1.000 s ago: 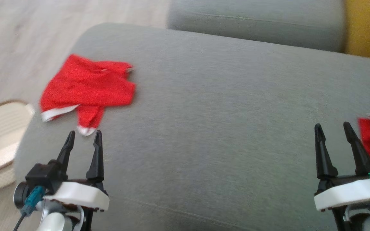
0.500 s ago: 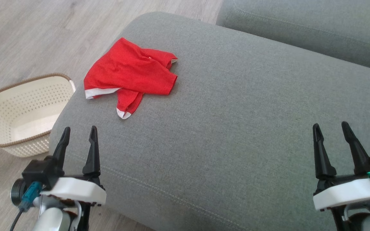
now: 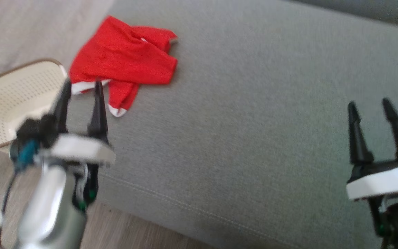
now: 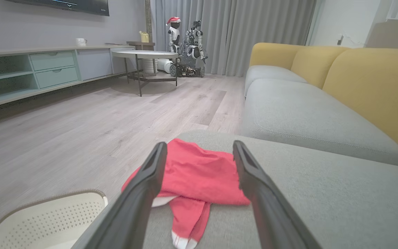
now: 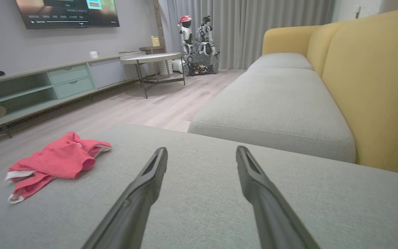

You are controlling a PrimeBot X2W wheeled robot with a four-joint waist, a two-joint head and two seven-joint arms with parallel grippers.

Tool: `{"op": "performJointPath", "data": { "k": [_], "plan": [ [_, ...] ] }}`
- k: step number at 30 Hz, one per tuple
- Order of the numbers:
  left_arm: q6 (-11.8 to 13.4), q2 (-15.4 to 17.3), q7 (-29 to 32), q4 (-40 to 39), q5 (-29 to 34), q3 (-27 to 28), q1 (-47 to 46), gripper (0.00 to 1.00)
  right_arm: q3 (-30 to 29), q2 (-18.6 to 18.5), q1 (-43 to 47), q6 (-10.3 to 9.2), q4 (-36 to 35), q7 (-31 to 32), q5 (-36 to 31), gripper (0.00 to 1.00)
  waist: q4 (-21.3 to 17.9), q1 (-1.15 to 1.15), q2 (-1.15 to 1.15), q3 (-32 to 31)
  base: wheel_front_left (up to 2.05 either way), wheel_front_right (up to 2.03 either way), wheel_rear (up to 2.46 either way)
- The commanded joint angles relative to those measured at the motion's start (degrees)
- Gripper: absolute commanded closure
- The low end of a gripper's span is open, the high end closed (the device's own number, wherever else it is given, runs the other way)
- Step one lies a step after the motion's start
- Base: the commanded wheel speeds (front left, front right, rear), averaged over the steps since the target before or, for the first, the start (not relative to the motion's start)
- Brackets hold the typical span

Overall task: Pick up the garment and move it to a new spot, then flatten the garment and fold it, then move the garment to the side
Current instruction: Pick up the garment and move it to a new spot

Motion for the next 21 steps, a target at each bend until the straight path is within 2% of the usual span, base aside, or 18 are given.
{"op": "performJointPath", "data": {
  "k": [1, 7, 11, 12, 16, 21],
  "plan": [
    [-0.45, 0.80, -0.67, -0.32, 0.18, 2.69, -4.76, 0.00, 1.03, -1.37, -2.45, 0.37, -2.71, 0.50, -0.37, 0.00, -2.50, 0.00, 0.00, 4.30, 0.00, 0.00, 0.00],
    [-4.59, -0.73, -0.69, 13.73, -0.76, 2.71, -17.30, 0.00, -0.07, -2.65, -5.15, 0.37, -5.10, 2.14, -0.69, 0.00, -5.52, 0.00, 0.00, 10.60, 0.00, 0.00, 0.00],
    [-7.94, -1.36, -0.52, 26.35, -1.42, 1.85, -25.09, 0.00, -0.29, -3.11, -6.15, 0.37, -5.68, 2.52, -0.58, 0.00, -6.77, 0.00, 0.00, 13.00, 0.00, 0.00, 0.00],
    [-9.31, -1.67, -0.01, 32.43, -1.68, 1.21, -28.73, 0.00, -0.21, -3.32, -6.69, 0.37, -5.77, 2.56, -0.47, 0.00, -7.26, 0.00, 0.00, 13.83, 0.00, 0.00, 0.00],
    [-11.26, -2.60, 1.90, 42.96, -2.60, 0.00, -34.81, 0.00, -0.03, -3.53, -7.65, 0.37, -5.80, 2.50, -0.26, 0.00, -8.01, 0.00, 0.00, 14.97, 0.00, 0.00, 0.00],
    [-12.46, -3.45, 6.09, 52.95, -4.06, -1.41, -39.61, 0.00, -0.12, -3.69, -8.23, 0.37, -5.64, 2.39, -0.02, 0.00, -8.70, 0.00, 0.00, 15.66, 0.00, 0.00, 0.00]
  ]
}}
